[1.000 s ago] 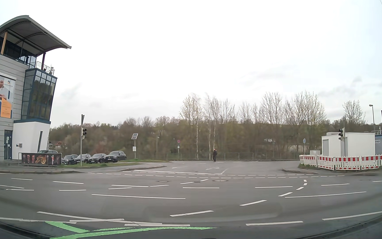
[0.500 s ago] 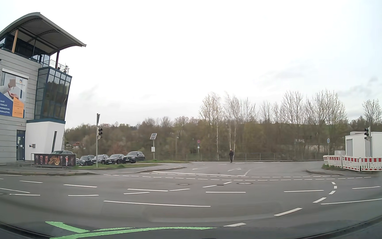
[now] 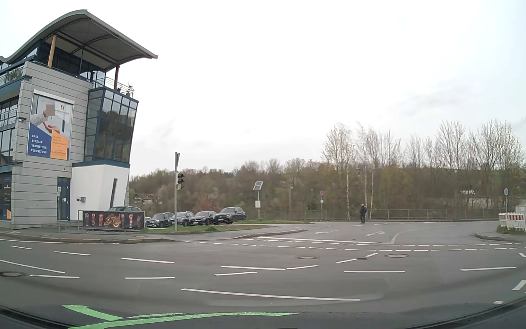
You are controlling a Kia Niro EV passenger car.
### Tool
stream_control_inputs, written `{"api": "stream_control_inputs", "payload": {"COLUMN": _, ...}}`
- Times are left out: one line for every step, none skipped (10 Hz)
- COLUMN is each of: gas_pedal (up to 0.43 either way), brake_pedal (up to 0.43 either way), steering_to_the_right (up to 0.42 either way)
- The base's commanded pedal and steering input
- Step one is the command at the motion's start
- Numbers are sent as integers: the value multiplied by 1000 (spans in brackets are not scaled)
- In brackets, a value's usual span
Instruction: Follow the waypoints while adhering to traffic rules and regulations
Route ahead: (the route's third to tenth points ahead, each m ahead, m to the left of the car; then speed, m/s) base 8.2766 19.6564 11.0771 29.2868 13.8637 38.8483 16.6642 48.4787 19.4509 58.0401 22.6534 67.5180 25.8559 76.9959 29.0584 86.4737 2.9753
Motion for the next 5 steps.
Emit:
{"api": "stream_control_inputs", "payload": {"gas_pedal": 240, "brake_pedal": 0, "steering_to_the_right": -442}}
{"api": "stream_control_inputs", "payload": {"gas_pedal": 228, "brake_pedal": 0, "steering_to_the_right": -454}}
{"api": "stream_control_inputs", "payload": {"gas_pedal": 197, "brake_pedal": 0, "steering_to_the_right": -468}}
{"api": "stream_control_inputs", "payload": {"gas_pedal": 189, "brake_pedal": 0, "steering_to_the_right": -476}}
{"api": "stream_control_inputs", "payload": {"gas_pedal": 177, "brake_pedal": 0, "steering_to_the_right": -475}}
